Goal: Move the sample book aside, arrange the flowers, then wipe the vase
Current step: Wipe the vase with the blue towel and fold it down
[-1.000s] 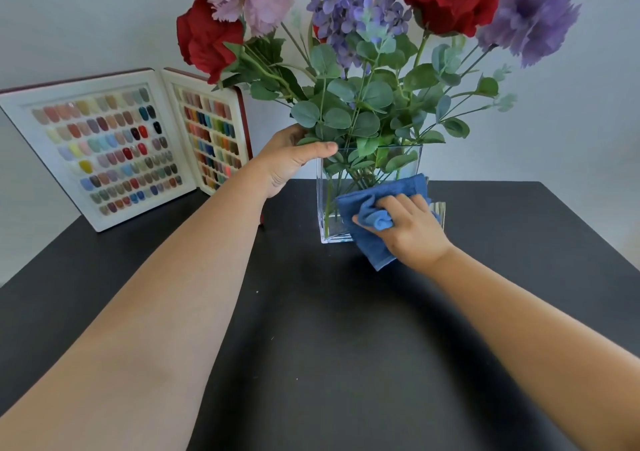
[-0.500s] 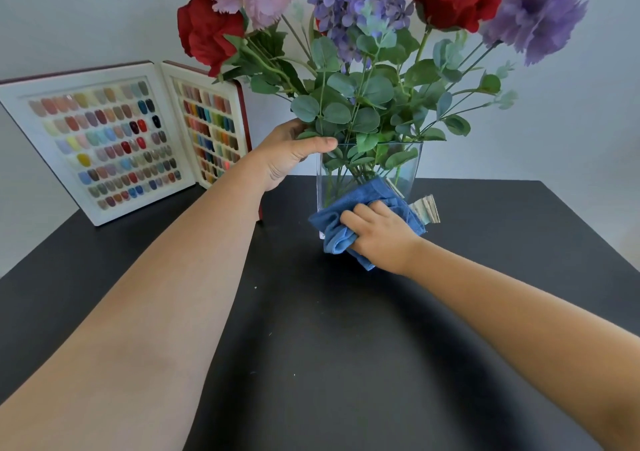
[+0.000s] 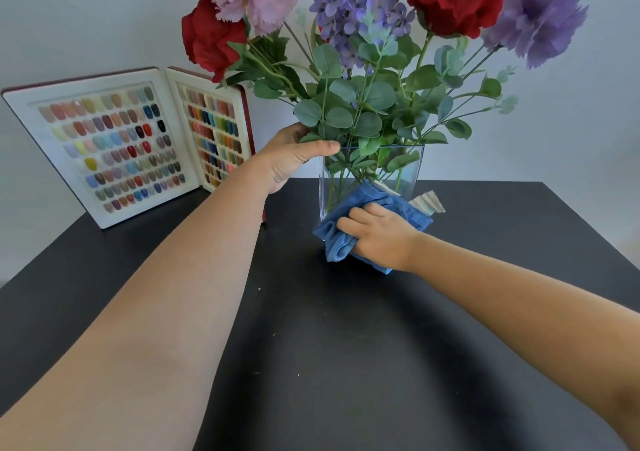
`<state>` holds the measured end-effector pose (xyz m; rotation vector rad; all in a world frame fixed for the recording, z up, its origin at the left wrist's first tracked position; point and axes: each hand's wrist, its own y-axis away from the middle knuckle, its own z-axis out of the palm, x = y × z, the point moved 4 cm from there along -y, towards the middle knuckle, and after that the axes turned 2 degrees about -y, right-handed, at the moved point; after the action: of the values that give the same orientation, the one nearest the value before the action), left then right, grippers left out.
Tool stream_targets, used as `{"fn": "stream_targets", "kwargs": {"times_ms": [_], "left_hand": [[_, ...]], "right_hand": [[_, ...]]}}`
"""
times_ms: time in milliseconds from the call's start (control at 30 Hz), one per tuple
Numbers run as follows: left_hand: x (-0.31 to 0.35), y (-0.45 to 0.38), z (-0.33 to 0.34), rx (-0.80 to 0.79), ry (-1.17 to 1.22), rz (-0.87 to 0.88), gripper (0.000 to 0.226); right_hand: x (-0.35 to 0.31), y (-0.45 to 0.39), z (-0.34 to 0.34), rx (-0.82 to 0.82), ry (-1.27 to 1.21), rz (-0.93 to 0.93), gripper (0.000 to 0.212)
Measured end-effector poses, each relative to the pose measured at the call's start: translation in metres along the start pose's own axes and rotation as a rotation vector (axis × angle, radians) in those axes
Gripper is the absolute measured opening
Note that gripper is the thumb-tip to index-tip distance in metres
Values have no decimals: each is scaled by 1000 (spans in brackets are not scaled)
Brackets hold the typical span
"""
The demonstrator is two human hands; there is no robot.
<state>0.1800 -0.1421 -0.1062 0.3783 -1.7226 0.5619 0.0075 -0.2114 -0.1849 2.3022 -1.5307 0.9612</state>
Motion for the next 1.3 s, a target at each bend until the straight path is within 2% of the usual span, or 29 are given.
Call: {"fn": "stream_targets", "kwargs": {"times_ms": [100,167,267,300,367,467,533,633,700,833,967,1000,1067,1200,1300], "left_hand": [[3,1,-1,-4,-30,-1,29],[5,0,-2,-16,-58,-12,30],[6,-1,-3,-27,-76,-25,30],[5,-2,-3,-32,-79,-29,29],[4,-2,-3,-43,-81,-33,29],[6,-2,-2,-44,-68,-31,34],[6,-2,-1,-40,-67,-31,38],[7,-1,0,-40,-71,-26,48],[7,0,0,-38,-72,-28,53],[7,-1,0,-46,-62,-31,50],[8,0,1,-53,-54,-40,49],[8,0,1,-54,-50,-39,48],[8,0,1,-55,-47,-36,48],[9,1,2,-59,-47,-43,48],[10,2,2,-58,-36,-46,52]], "right_hand": [[-11,-16,0,-2,-34,-36,6],[-8,-8,0,11,-34,-23,9],[7,22,7,59,-10,55,29],[13,37,10,71,-2,84,29],[23,65,14,81,-2,130,13],[37,83,9,145,-20,207,18],[48,73,1,261,-55,287,24],[71,47,-23,530,-151,484,34],[74,41,-32,627,-159,533,17],[53,52,-11,517,-219,552,35],[24,66,3,214,-177,319,29],[27,69,1,199,-179,316,28],[47,71,-7,294,-201,417,26],[84,70,-31,530,-205,628,40],[78,74,-26,571,-241,660,41]]}}
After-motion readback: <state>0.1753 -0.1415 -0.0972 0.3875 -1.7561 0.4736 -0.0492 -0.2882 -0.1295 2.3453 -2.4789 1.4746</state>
